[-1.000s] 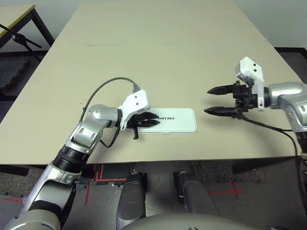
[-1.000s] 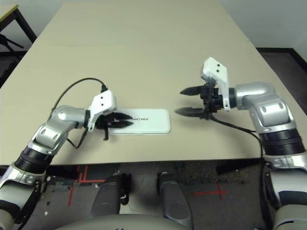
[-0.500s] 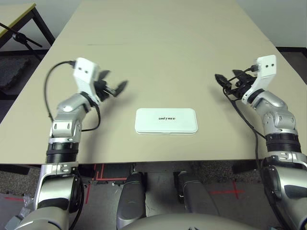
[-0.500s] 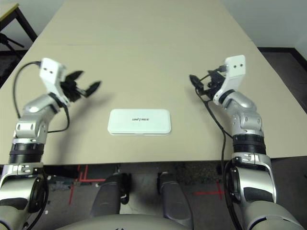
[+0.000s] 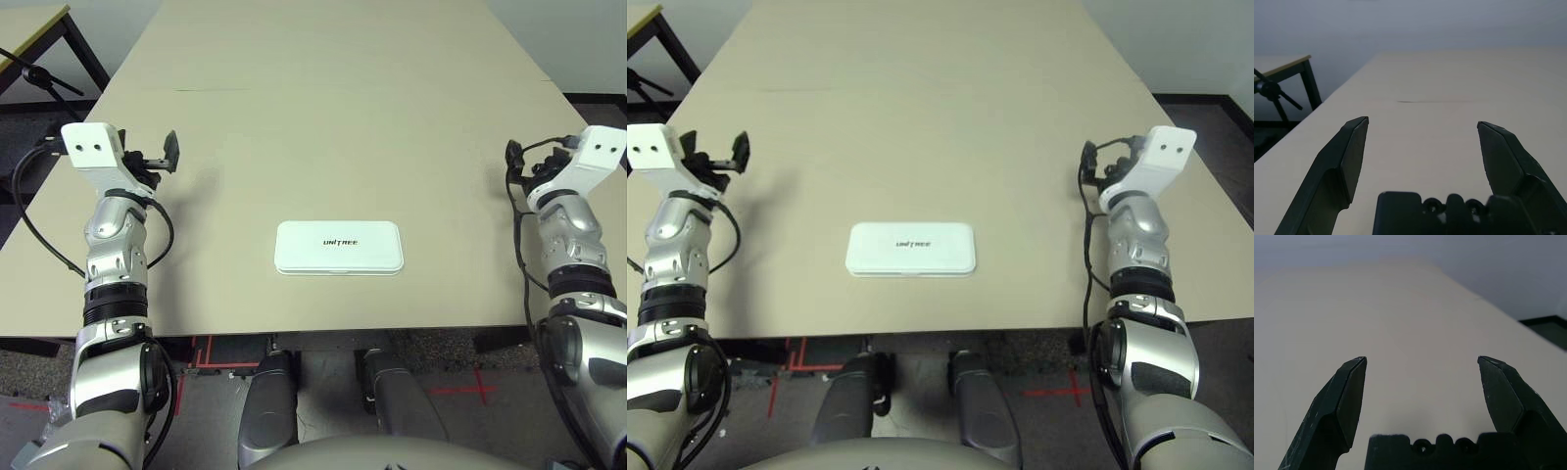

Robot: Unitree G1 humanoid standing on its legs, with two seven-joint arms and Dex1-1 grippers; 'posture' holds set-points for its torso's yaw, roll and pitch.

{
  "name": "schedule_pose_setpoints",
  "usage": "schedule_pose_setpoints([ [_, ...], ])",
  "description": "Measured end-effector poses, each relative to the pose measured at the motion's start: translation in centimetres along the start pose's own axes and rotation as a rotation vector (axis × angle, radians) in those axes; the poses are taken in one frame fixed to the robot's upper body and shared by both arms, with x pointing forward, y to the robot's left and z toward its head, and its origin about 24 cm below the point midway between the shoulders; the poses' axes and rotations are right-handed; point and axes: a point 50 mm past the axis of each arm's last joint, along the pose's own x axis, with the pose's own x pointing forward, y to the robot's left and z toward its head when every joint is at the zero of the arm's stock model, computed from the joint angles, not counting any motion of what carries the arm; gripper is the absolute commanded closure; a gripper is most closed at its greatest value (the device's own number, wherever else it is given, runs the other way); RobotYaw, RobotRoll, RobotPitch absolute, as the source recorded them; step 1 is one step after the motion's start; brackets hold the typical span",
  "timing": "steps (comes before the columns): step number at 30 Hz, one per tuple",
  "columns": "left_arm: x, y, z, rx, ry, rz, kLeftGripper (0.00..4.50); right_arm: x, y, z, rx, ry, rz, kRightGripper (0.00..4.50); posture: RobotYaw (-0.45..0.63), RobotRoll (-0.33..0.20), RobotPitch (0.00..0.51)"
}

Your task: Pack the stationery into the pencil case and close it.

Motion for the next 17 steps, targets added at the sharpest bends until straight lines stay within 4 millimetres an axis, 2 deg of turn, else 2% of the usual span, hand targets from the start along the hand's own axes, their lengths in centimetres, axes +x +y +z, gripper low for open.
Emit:
schedule_pose_setpoints([
  [6,-0.3,0.0,-0.5,0.001,0.017,-0.002,0.02,0.2,0.3,0.4,0.005,-0.018,0.018,0.0,-0.01,0.0,0.178],
  [13,-0.3,-0.4,-0.6,0.002,0.02,-0.015,0.02,0.9,1.2,2.0,0.015,-0.078,0.06,0.0,-0.01,0.0,0.162],
  [17,-0.2,-0.4,-0.5,0.003,0.011,-0.015,0.02,1.0,1.5,2.0,0.023,-0.082,0.072,0.0,-0.01,0.0,0.156],
])
